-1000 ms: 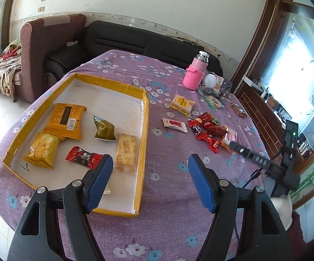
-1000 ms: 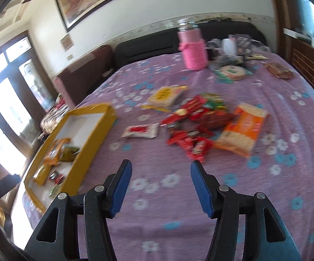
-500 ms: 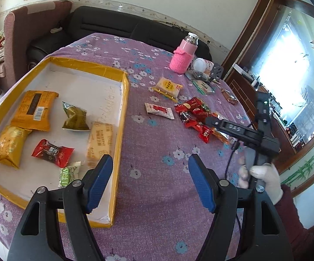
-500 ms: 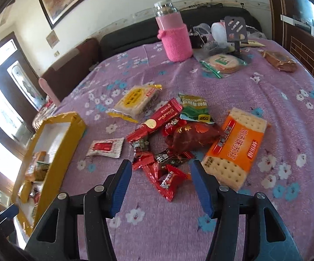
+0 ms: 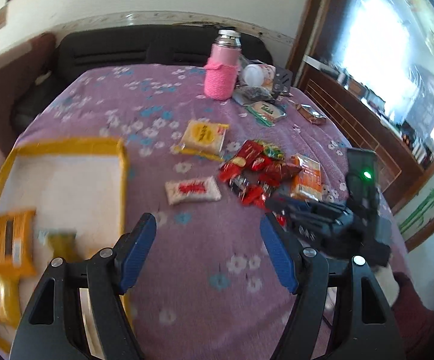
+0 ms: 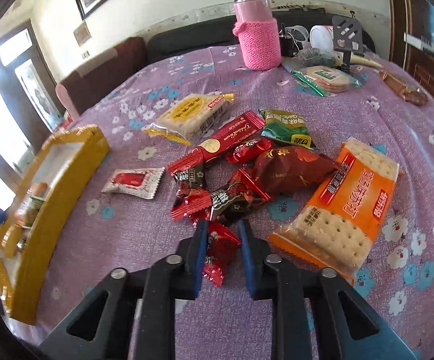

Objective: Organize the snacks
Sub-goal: 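Grasp a white-red packet with the left gripper while the right gripper grasps a red candy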

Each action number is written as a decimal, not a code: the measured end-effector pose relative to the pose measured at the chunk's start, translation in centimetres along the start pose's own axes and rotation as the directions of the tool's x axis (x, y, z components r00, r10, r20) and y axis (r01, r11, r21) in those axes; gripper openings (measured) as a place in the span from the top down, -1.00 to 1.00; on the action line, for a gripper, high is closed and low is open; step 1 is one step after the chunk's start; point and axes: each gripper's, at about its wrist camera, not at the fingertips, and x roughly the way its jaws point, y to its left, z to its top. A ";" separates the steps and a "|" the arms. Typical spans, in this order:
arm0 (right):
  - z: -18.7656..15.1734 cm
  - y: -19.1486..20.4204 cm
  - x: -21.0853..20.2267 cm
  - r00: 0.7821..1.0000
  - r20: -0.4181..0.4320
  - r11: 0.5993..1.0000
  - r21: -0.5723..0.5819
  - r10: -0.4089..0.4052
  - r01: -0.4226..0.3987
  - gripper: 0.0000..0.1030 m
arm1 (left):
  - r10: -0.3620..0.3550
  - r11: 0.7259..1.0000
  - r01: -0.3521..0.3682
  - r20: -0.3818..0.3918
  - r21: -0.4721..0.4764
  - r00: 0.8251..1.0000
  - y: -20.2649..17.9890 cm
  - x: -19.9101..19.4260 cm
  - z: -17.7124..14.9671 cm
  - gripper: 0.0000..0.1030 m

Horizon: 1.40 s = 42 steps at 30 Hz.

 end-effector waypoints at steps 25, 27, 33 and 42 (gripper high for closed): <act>0.6 -2.1 -1.5 0.979 0.009 0.971 0.130 0.204 -0.203 0.61 | 0.021 0.962 0.067 -0.316 0.265 0.949 -3.3 11.9 0.2 0.10; 0.6 -2.1 -1.5 0.978 0.009 0.970 0.130 0.208 -0.207 0.62 | 0.055 0.946 0.048 -0.304 0.321 0.951 -3.7 11.8 -0.2 0.04; 0.6 -2.4 -1.5 0.979 0.008 0.968 0.144 0.205 -0.204 0.61 | 0.120 0.953 -0.031 -0.284 0.300 0.951 -2.5 9.8 -0.3 -0.11; 0.5 -2.0 -1.6 0.977 0.005 0.967 0.139 0.215 -0.213 0.61 | 0.193 0.980 -0.173 -0.271 0.093 0.943 -0.1 9.0 -1.4 -0.28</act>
